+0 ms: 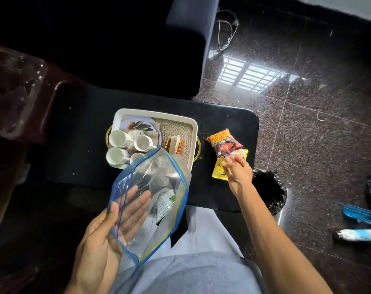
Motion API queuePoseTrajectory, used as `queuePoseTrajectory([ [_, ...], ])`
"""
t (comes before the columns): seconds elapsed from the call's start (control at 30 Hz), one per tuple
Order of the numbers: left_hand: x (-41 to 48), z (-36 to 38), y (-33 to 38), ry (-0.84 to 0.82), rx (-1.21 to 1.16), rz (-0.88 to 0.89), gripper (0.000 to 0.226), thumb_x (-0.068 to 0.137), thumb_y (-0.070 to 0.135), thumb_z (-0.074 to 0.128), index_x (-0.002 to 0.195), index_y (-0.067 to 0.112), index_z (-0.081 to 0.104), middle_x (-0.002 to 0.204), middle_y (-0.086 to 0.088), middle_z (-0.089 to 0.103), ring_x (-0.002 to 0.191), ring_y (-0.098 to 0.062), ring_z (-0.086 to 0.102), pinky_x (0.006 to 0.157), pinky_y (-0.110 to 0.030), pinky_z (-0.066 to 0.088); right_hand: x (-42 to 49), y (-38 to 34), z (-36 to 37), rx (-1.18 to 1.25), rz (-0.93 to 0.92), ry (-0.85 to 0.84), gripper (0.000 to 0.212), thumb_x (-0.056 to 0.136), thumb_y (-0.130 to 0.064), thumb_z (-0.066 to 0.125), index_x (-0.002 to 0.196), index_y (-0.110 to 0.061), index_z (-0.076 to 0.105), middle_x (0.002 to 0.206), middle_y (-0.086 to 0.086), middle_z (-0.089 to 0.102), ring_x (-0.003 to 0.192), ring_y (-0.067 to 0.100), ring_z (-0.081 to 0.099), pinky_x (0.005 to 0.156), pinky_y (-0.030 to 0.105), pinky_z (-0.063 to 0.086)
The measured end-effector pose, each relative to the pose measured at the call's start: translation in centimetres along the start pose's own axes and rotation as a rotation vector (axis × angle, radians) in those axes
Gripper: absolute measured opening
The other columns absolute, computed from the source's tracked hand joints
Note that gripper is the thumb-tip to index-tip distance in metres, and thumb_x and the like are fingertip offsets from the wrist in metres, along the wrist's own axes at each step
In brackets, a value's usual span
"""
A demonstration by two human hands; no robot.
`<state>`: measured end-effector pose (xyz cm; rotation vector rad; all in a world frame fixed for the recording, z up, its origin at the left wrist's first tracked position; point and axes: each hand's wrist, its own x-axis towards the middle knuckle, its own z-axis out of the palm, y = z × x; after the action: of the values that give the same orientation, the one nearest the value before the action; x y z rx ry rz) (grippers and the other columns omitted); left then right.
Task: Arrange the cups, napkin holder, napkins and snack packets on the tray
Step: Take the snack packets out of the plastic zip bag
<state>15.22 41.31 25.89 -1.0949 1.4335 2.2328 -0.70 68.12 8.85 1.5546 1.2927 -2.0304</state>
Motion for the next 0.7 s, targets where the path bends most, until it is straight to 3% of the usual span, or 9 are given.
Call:
queuePoseTrajectory([
  [0.07,0.0,0.9,0.5,-0.014,-0.013,0.017,0.046,0.097,0.045,0.054,0.132,0.019,0.065,0.135,-0.017,0.067,0.128,-0.03,0.063,0.101,-0.038,0.053,-4.1,-1.1,-0.8,0.003,-0.032,-0.112,0.05,0.085,0.025,0.055,0.126,-0.002,0.053,0.131,0.015,0.058,0.121,0.028,0.063,0.102,0.04,0.053],
  [0.13,-0.2,2.0,0.8,-0.013,-0.021,0.031,0.042,0.1,0.038,0.044,0.129,0.021,0.068,0.133,-0.014,0.069,0.127,-0.026,0.065,0.101,-0.034,0.053,-9.1,-2.3,-1.5,-0.032,-0.1,-0.273,0.041,0.084,0.021,0.06,0.115,-0.006,0.061,0.121,0.016,0.064,0.113,0.026,0.069,0.097,0.036,0.057],
  [0.2,-0.4,3.0,0.8,0.0,-0.01,0.038,0.041,0.098,0.035,0.045,0.124,0.019,0.072,0.132,-0.01,0.07,0.126,-0.023,0.065,0.103,-0.033,0.052,-14.1,-3.3,-2.2,-0.175,-0.25,-0.465,0.029,0.084,0.012,0.067,0.102,-0.011,0.07,0.111,0.015,0.071,0.106,0.025,0.073,0.091,0.031,0.059],
  [0.3,-0.8,4.5,0.9,0.009,-0.005,0.037,0.041,0.095,0.033,0.048,0.123,0.012,0.07,0.13,-0.009,0.071,0.126,-0.021,0.065,0.105,-0.029,0.05,-20.6,-3.8,-2.3,-0.483,-0.516,-0.79,0.017,0.086,0.0,0.071,0.101,-0.008,0.071,0.1,0.007,0.076,0.097,0.018,0.074,0.084,0.024,0.058],
  [0.43,-1.2,5.6,0.5,-0.024,0.026,0.053,0.045,0.095,0.032,0.048,0.131,0.01,0.064,0.132,-0.007,0.07,0.129,-0.018,0.063,0.108,-0.024,0.046,-22.7,-2.8,-0.4,-1.247,-1.012,-1.035,0.025,0.086,0.003,0.064,0.103,-0.013,0.074,0.104,-0.002,0.074,0.094,0.016,0.072,0.081,0.03,0.058],
  [0.5,-1.5,5.9,0.3,-0.041,0.029,0.081,0.046,0.095,0.033,0.049,0.132,0.009,0.063,0.132,-0.006,0.07,0.129,-0.017,0.062,0.109,-0.024,0.045,-21.8,-1.8,1.4,-1.714,-1.084,-1.141,0.034,0.084,0.006,0.06,0.112,-0.009,0.07,0.116,0.004,0.068,0.104,0.026,0.067,0.087,0.035,0.053],
  [0.63,-2.3,6.6,0.7,-0.057,0.023,0.143,0.041,0.097,0.029,0.05,0.127,0.006,0.067,0.13,-0.009,0.071,0.128,-0.018,0.063,0.108,-0.021,0.046,-19.8,1.6,4.2,-2.267,-1.118,-1.113,0.042,0.099,-0.001,0.041,0.141,-0.001,0.047,0.142,0.02,0.049,0.127,0.039,0.053,0.1,0.045,0.05],
  [0.7,-2.4,6.8,0.9,-0.07,-0.019,0.154,0.04,0.098,0.03,0.052,0.125,0.005,0.069,0.13,-0.012,0.071,0.128,-0.02,0.064,0.106,-0.021,0.048,-19.0,3.4,4.8,-2.473,-1.124,-1.028,0.054,0.105,-0.01,0.037,0.155,-0.001,0.02,0.161,0.024,0.021,0.145,0.046,0.028,0.113,0.051,0.038],
])
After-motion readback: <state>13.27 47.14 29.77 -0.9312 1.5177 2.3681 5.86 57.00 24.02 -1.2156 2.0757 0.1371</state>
